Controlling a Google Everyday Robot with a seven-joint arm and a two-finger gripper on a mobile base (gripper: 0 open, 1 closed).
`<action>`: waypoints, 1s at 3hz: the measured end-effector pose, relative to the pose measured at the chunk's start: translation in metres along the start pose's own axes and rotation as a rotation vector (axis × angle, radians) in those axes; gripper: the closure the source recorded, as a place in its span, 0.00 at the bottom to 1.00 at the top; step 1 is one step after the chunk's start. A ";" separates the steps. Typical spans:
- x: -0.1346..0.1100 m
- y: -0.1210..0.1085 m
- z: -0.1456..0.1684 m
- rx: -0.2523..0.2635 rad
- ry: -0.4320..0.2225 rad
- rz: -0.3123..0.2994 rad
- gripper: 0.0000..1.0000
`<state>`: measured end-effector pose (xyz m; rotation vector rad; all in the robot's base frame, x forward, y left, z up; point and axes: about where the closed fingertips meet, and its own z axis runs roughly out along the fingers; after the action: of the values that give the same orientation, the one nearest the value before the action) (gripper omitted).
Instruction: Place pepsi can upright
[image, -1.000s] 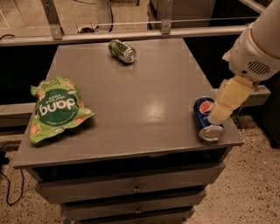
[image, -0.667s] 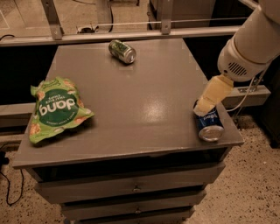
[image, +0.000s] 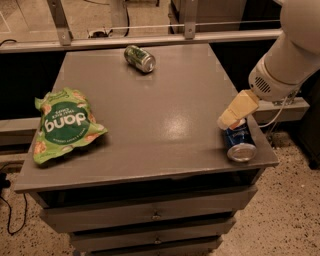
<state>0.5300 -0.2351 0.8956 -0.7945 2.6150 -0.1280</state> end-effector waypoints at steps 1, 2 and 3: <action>0.003 0.007 0.013 -0.001 0.023 0.158 0.00; 0.007 0.014 0.027 0.001 0.059 0.315 0.00; 0.015 0.020 0.041 0.006 0.106 0.437 0.00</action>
Offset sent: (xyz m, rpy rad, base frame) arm -0.0024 0.0138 -0.0497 0.1741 0.0986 -0.5525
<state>0.5250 -0.2250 0.8485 -0.2038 2.8170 -0.0538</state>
